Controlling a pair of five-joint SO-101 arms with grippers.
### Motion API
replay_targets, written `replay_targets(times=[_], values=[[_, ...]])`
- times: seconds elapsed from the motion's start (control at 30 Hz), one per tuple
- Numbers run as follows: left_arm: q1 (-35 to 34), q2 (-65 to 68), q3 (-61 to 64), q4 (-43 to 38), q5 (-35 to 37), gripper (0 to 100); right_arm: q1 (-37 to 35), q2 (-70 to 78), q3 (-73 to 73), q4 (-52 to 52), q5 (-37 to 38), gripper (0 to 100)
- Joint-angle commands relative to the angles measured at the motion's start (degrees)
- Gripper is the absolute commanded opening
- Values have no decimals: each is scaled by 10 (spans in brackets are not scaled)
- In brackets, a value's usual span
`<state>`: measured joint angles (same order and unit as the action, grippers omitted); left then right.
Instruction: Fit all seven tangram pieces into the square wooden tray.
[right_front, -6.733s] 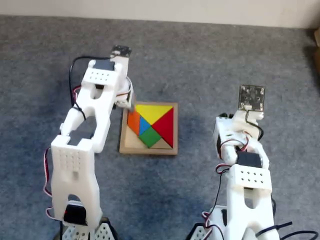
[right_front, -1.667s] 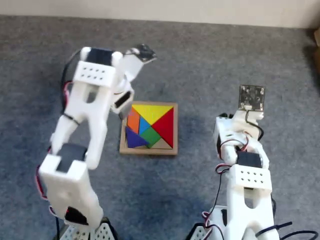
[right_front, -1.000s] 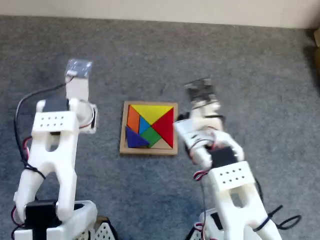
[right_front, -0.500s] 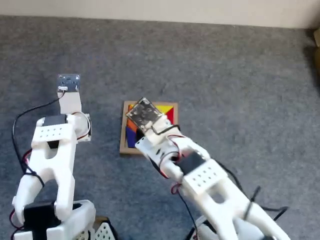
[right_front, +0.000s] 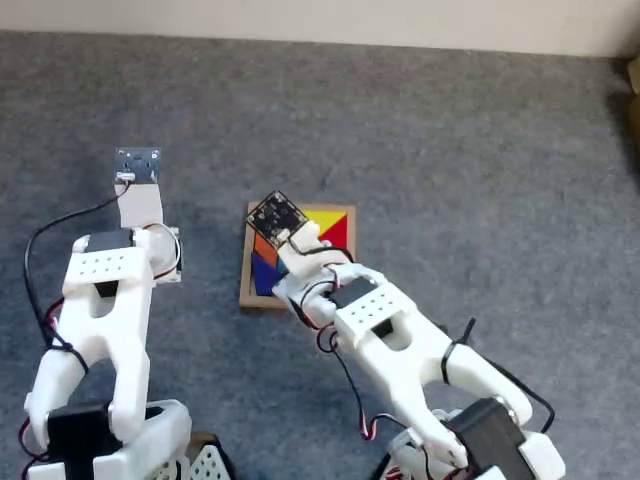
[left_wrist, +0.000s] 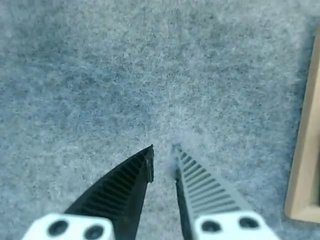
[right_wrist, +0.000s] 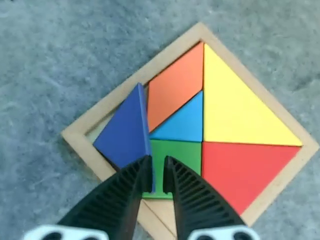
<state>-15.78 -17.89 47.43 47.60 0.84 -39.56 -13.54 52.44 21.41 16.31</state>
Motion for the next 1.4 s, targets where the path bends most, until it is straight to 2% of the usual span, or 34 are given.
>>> replay_targets(times=[0.0,0.13,0.5,0.9,1.37], values=[[-3,-23,-4,-9,0,75,-5,2,-31,-11,7,52],[-5,-23,-4,-9,0,75,-24,2,-29,-10,7,52],[-6,-23,-5,-7,2,74,-5,-1,-32,-7,9,52],[-5,-135,65,-10,0,77,37,-166,32,-10,8,52],[-3,-104,63,-6,-27,77,45,-166,44,-8,7,52]])
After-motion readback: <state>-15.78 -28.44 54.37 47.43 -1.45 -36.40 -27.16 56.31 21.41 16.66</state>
